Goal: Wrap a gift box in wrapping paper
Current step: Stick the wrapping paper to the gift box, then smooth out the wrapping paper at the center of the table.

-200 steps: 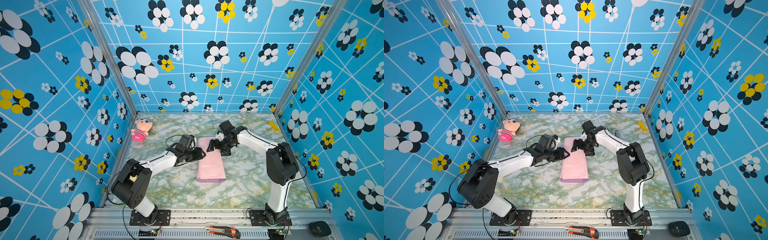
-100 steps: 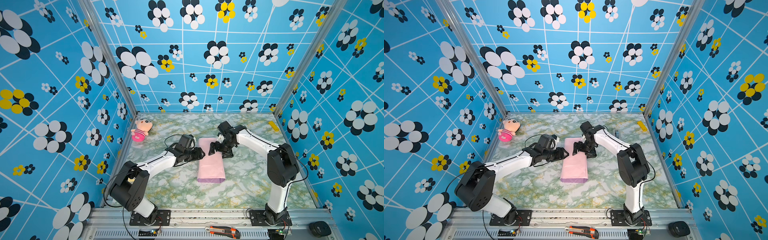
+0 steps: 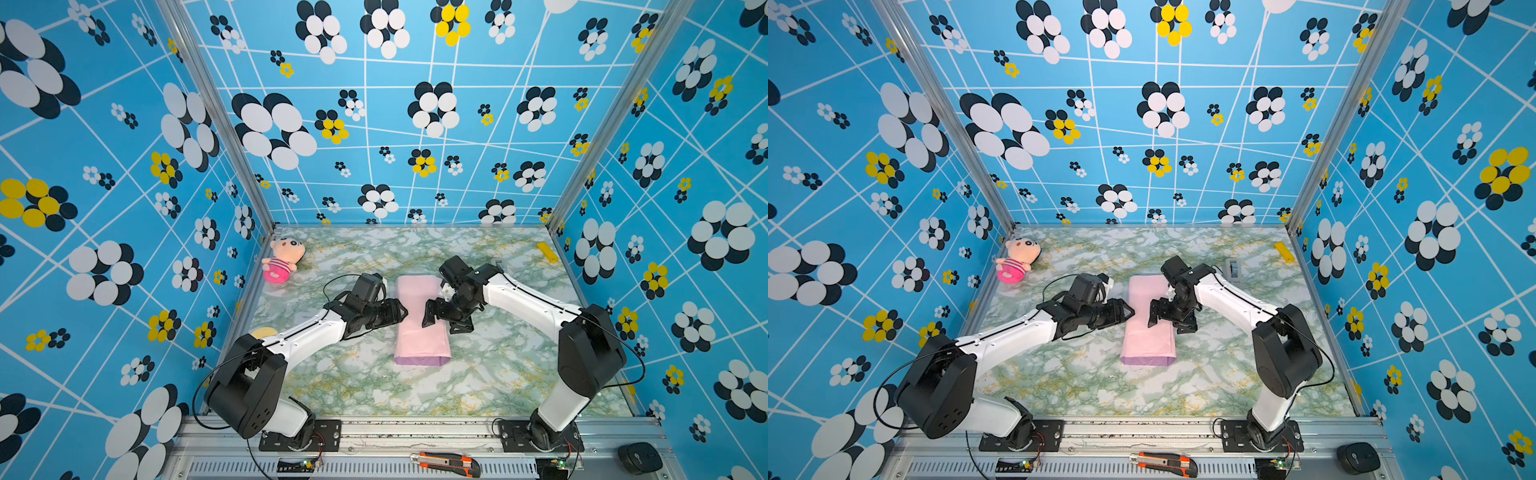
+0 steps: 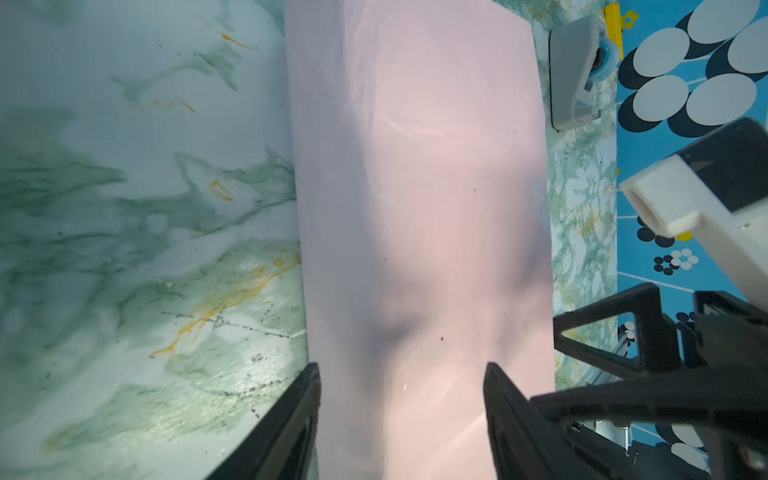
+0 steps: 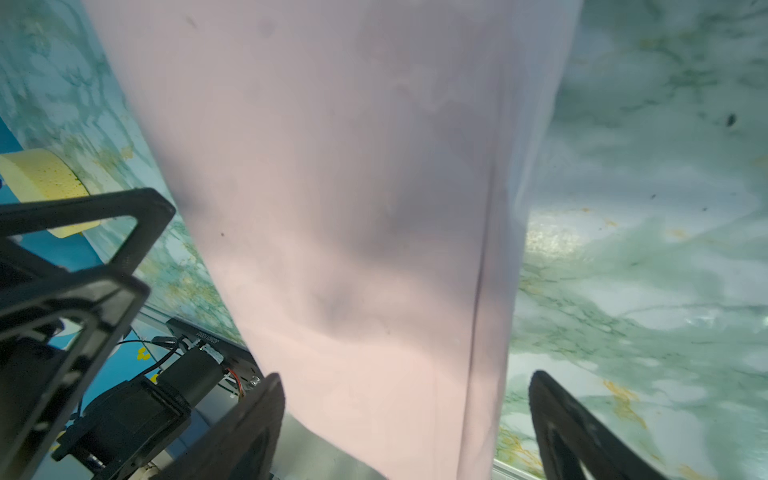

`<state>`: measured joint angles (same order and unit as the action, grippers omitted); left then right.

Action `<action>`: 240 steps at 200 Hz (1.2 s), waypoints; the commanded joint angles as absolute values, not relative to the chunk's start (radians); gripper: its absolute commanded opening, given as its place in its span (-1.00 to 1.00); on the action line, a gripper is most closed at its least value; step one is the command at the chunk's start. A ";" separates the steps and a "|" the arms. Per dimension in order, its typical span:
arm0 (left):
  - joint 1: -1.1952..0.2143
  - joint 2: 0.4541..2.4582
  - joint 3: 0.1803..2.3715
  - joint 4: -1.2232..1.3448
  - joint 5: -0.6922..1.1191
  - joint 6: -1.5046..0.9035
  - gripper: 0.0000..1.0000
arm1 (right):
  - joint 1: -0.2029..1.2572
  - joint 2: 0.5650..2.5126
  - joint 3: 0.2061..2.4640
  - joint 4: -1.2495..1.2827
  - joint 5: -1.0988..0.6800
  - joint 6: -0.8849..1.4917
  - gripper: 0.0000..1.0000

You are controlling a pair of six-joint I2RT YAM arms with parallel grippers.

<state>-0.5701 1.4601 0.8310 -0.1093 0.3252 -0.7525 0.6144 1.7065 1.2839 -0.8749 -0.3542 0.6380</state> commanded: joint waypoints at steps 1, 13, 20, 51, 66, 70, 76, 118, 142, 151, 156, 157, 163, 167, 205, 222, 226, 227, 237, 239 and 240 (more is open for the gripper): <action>-0.575 1.448 0.818 -0.100 0.325 -0.767 0.28 | 0.643 1.685 1.251 -0.859 -0.362 0.691 0.79; -0.574 1.450 0.823 -0.103 0.325 -0.763 0.27 | 0.652 1.683 1.245 -0.854 -0.367 0.702 0.71; -0.575 1.450 0.826 -0.105 0.325 -0.760 0.27 | 0.658 1.681 1.241 -0.851 -0.364 0.708 0.67; -0.575 1.454 0.834 -0.112 0.324 -0.744 0.27 | 0.672 1.681 1.233 -0.863 -0.344 0.719 0.35; -0.575 1.458 0.836 -0.108 0.325 -0.745 0.26 | 0.675 1.682 1.234 -0.878 -0.324 0.721 0.19; -0.574 1.460 0.836 -0.107 0.327 -0.745 0.26 | 0.674 1.681 1.235 -0.883 -0.319 0.722 0.15; -0.575 1.462 0.836 -0.107 0.327 -0.745 0.26 | 0.675 1.680 1.235 -0.887 -0.318 0.723 0.12; -0.578 1.472 0.835 -0.099 0.334 -0.745 0.24 | 0.676 1.666 1.247 -0.933 -0.280 0.735 0.72; -0.593 1.459 0.814 -0.098 0.345 -0.763 0.24 | 0.676 1.673 1.239 -0.917 -0.309 0.731 0.76; -0.597 1.448 0.805 -0.101 0.342 -0.768 0.24 | 0.682 1.679 1.228 -0.891 -0.337 0.737 0.72; -0.599 1.443 0.799 -0.103 0.339 -0.771 0.24 | 0.687 1.681 1.227 -0.883 -0.343 0.742 0.71; -0.599 1.442 0.797 -0.103 0.339 -0.772 0.24 | 0.688 1.681 1.227 -0.882 -0.345 0.742 0.71; -0.598 1.437 0.791 -0.103 0.336 -0.773 0.24 | 0.694 1.686 1.229 -0.878 -0.352 0.745 0.70; -0.598 1.436 0.788 -0.102 0.333 -0.773 0.24 | 0.697 1.687 1.232 -0.875 -0.356 0.748 0.69; -0.600 1.446 0.785 -0.079 0.336 -0.781 0.23 | 0.708 1.698 1.214 -0.900 -0.334 0.747 0.43; -0.600 1.445 0.792 -0.088 0.328 -0.773 0.23 | 0.709 1.691 1.212 -0.905 -0.324 0.750 0.24; -0.600 1.444 0.793 -0.090 0.327 -0.772 0.23 | 0.709 1.690 1.213 -0.905 -0.323 0.752 0.19; -0.600 1.444 0.793 -0.090 0.327 -0.770 0.23 | 0.708 1.690 1.213 -0.905 -0.322 0.752 0.18; -0.601 1.442 0.795 -0.093 0.324 -0.766 0.23 | 0.709 1.684 1.212 -0.905 -0.321 0.755 0.09; -0.599 1.442 0.795 -0.094 0.324 -0.766 0.23 | 0.709 1.684 1.211 -0.905 -0.320 0.756 0.08; -0.599 1.442 0.795 -0.094 0.323 -0.766 0.23 | 0.708 1.684 1.210 -0.905 -0.320 0.756 0.07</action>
<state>-0.5972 1.4601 0.7879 -0.0990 0.3290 -0.7750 0.7074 1.6920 1.2198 -0.8822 -0.3370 0.7486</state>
